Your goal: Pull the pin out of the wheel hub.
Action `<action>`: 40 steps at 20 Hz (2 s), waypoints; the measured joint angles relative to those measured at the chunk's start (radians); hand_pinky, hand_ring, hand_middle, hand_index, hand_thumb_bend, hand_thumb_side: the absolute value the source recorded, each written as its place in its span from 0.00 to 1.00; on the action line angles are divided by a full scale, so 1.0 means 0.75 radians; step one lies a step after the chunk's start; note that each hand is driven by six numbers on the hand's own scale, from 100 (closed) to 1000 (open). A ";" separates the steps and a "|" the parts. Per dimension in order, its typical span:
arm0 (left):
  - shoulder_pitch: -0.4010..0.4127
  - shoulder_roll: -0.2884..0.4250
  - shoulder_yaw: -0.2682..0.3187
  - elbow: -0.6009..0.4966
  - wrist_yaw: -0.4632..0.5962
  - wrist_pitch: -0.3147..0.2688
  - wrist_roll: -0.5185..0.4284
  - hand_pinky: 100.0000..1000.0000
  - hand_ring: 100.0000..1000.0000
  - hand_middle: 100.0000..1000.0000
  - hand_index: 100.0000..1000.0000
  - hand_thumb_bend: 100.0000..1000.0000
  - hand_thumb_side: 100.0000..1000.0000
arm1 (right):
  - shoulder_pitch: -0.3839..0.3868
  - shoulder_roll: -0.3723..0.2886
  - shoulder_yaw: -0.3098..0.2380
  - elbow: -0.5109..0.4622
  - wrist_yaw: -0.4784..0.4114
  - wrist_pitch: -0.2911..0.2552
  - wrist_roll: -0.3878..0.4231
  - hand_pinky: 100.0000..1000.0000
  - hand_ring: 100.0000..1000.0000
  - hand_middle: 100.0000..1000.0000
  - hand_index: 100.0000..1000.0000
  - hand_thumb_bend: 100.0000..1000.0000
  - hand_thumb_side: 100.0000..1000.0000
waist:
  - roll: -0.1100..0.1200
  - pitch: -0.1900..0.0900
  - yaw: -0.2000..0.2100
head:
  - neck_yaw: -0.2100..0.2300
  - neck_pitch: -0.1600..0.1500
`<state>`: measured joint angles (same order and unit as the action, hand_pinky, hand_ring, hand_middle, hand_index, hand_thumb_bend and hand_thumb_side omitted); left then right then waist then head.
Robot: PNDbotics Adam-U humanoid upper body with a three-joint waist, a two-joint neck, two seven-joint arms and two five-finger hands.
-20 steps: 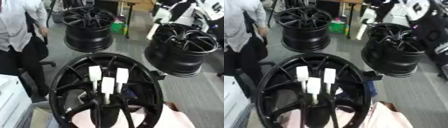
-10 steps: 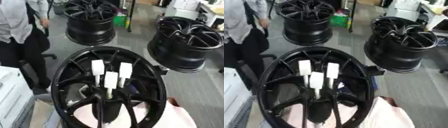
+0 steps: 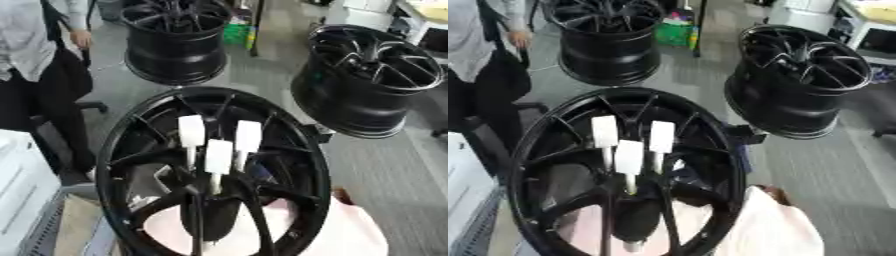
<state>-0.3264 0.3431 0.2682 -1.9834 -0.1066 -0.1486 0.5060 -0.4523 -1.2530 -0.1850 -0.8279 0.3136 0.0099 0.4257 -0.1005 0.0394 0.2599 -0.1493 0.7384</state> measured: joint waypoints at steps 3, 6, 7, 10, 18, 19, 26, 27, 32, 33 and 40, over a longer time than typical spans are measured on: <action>0.001 0.000 -0.002 0.000 0.002 0.001 -0.006 0.77 0.85 0.60 0.82 0.18 0.49 | 0.029 0.000 0.000 0.059 0.020 0.005 -0.054 0.75 0.61 0.47 0.66 0.00 0.00 | 0.000 0.007 0.001 | 0.005 0.000; 0.001 0.000 -0.009 0.000 0.006 0.002 -0.015 0.77 0.85 0.60 0.82 0.17 0.50 | 0.042 0.002 0.001 0.099 0.035 -0.008 -0.092 0.81 0.73 0.62 0.75 0.00 0.00 | 0.001 0.010 0.001 | 0.009 -0.001; 0.001 -0.001 -0.011 0.000 0.008 0.003 -0.019 0.77 0.85 0.59 0.82 0.17 0.50 | 0.042 0.005 0.003 0.108 0.039 -0.016 -0.097 0.84 0.80 0.72 0.82 0.00 0.06 | 0.001 0.012 0.001 | 0.010 -0.001; 0.002 -0.001 -0.018 0.000 0.012 0.005 -0.030 0.77 0.85 0.59 0.82 0.17 0.50 | 0.042 0.022 0.010 0.130 0.048 -0.057 -0.091 0.89 0.91 0.84 0.89 0.00 0.34 | 0.001 0.017 0.000 | 0.016 -0.001; 0.002 -0.001 -0.032 0.000 0.013 0.008 -0.049 0.77 0.85 0.59 0.82 0.17 0.50 | 0.039 0.030 0.016 0.146 0.064 -0.109 -0.064 0.90 0.94 0.86 0.89 0.00 0.38 | 0.001 0.022 -0.018 | 0.031 0.004; 0.002 -0.001 -0.033 0.000 0.013 0.009 -0.050 0.77 0.85 0.59 0.82 0.17 0.50 | 0.039 0.030 0.015 0.146 0.064 -0.109 -0.066 0.90 0.94 0.86 0.89 0.00 0.37 | 0.001 0.022 -0.020 | 0.032 0.008; 0.002 -0.001 -0.038 0.000 0.013 0.009 -0.055 0.77 0.85 0.59 0.82 0.17 0.50 | 0.038 0.030 0.008 0.143 0.062 -0.106 -0.099 0.89 0.92 0.85 0.88 0.00 0.35 | 0.003 0.022 -0.031 | 0.042 0.011; 0.002 -0.001 -0.040 0.000 0.013 0.009 -0.056 0.77 0.85 0.59 0.82 0.17 0.50 | 0.038 0.030 0.008 0.140 0.061 -0.105 -0.103 0.89 0.92 0.84 0.88 0.00 0.34 | 0.003 0.022 -0.034 | 0.042 0.012; 0.002 -0.001 -0.042 0.000 0.014 0.010 -0.062 0.76 0.85 0.59 0.82 0.17 0.49 | 0.041 0.034 0.007 0.090 0.045 -0.109 -0.110 0.86 0.87 0.80 0.86 0.00 0.32 | 0.005 0.022 -0.043 | 0.052 0.017; 0.002 -0.001 -0.042 0.000 0.014 0.011 -0.063 0.76 0.85 0.59 0.82 0.17 0.49 | 0.047 0.034 0.007 0.067 0.033 -0.112 -0.107 0.86 0.87 0.79 0.86 0.00 0.32 | 0.006 0.022 -0.045 | 0.055 0.019; 0.002 -0.001 -0.066 0.000 0.024 0.015 -0.083 0.76 0.85 0.59 0.82 0.16 0.50 | 0.134 0.047 -0.001 -0.190 -0.084 -0.119 -0.095 0.85 0.84 0.77 0.84 0.00 0.27 | 0.011 0.025 -0.063 | 0.097 0.022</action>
<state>-0.3251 0.3422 0.2191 -1.9834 -0.0883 -0.1373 0.4440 -0.3521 -1.2177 -0.1855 -0.9703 0.2503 -0.0793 0.3540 -0.0923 0.0580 0.2124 -0.0762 0.7547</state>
